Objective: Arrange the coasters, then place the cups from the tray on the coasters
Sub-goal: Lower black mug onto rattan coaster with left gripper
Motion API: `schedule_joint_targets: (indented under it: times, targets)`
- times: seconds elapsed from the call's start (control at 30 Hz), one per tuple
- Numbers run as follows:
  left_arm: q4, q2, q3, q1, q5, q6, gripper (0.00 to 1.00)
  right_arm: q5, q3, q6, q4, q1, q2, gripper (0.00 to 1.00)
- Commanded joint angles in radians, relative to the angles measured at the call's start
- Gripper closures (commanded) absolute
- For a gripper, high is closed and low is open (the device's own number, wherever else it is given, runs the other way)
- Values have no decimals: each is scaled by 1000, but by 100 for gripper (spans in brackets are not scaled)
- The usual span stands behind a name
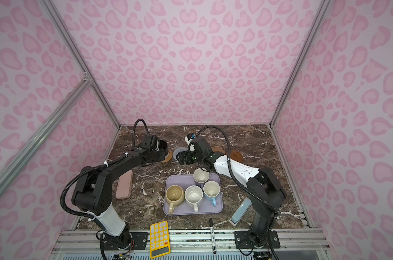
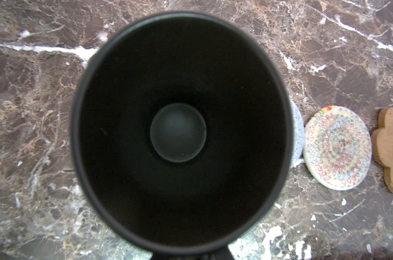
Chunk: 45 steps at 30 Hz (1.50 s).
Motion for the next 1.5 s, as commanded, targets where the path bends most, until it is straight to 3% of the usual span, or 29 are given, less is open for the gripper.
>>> schedule_joint_targets:
  times: [0.0,0.1,0.3,0.37,0.57,0.67,0.8,0.87,1.17,1.27,1.47]
  targets:
    - [62,9,-5,6,0,-2,97,-6,-6,-6,-11,2,8,3]
    - [70,16,-13,11,16,-6,94,-4,-6,-11,-16,0,5,3]
    - [74,6,-23,14,36,-4,65,-3,-10,-14,-19,-5,4,3]
    - [67,-1,-21,14,39,-1,65,-3,-14,-14,-19,-6,0,3]
    - [37,-28,-18,15,25,-8,46,7,-17,-18,-31,-5,-17,3]
    - [24,-55,-26,13,12,-19,33,15,-15,-21,-55,-6,-29,3]
    - [3,-124,-46,14,-19,-41,7,49,-20,-40,-130,-1,-72,3]
    - [-19,-162,-46,14,-26,-57,0,71,-30,-63,-173,6,-102,3]
    - [-17,-369,-123,12,80,-139,3,233,-32,-98,-508,29,-230,3]
    - [-53,-455,-150,-32,4,-156,3,259,-41,-91,-613,36,-270,3]
    - [-37,-656,-250,-102,112,-198,3,262,-77,-73,-698,44,-300,6]
